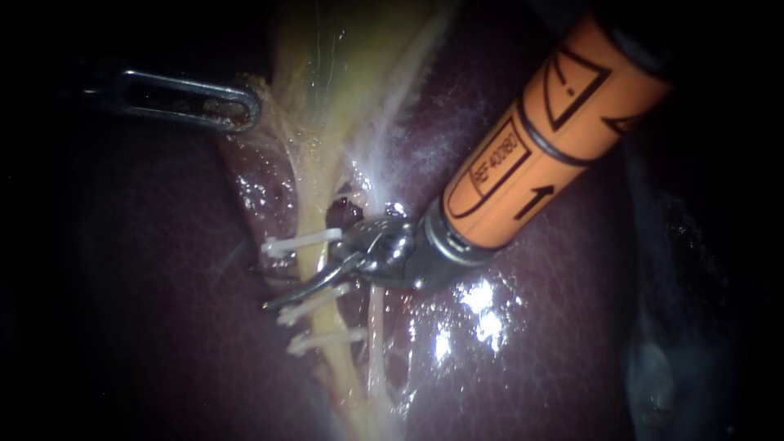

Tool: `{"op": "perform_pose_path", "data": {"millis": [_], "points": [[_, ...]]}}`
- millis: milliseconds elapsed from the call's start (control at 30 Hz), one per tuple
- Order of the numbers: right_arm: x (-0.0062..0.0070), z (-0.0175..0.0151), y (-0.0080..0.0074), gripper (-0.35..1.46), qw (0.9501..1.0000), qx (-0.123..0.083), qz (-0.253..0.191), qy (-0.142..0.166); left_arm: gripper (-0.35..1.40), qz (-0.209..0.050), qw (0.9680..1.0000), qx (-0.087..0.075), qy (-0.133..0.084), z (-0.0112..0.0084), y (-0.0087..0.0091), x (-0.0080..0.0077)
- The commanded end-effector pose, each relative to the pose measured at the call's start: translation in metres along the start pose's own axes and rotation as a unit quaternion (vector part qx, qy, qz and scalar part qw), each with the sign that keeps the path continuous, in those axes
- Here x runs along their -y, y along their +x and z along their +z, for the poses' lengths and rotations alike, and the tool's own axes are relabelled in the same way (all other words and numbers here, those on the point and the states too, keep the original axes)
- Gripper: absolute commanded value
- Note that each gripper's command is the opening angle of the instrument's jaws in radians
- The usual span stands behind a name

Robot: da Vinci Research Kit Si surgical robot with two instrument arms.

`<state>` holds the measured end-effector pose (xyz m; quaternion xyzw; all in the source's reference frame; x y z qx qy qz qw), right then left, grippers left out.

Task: Go to the cutting position left tube

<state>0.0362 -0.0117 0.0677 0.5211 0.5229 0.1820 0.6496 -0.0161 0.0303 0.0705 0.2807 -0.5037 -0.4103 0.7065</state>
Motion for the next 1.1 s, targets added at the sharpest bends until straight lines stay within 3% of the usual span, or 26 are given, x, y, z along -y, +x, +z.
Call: {"op": "perform_pose_path", "data": {"millis": [33,133,300,667,800,1100], "points": [[0.0001,0.0001,0.0001,1.14,0.9999,-0.003,-0.01,0.002,-0.35,0.0,1.0,0.0,0.0,0.0,0.0,0.0],[0.0006,0.0002,0.0004,1.08,0.9982,-0.015,-0.058,0.007,-0.35,0.0,1.0,0.0,0.0,0.0,0.0,0.0],[0.0018,0.0002,0.0015,1.13,0.9938,-0.033,-0.106,-0.001,-0.35,0.0,1.0,0.0,0.0,-0.0001,0.0,0.0],[0.0062,-0.0006,0.0049,1.18,0.992,-0.049,-0.116,-0.002,-0.35,0.0,1.0,0.0,0.001,-0.0002,0.0,0.0],[0.0068,-0.0003,0.005,1.19,0.992,-0.049,-0.116,-0.001,-0.35,0.0,1.0,-0.003,0.0,-0.0002,0.0,0.0],[0.0065,-0.0004,0.0049,1.19,0.992,-0.049,-0.116,-0.002,-0.35,0.0,1.0,-0.007,-0.001,-0.0001,0.0,0.0]]}}
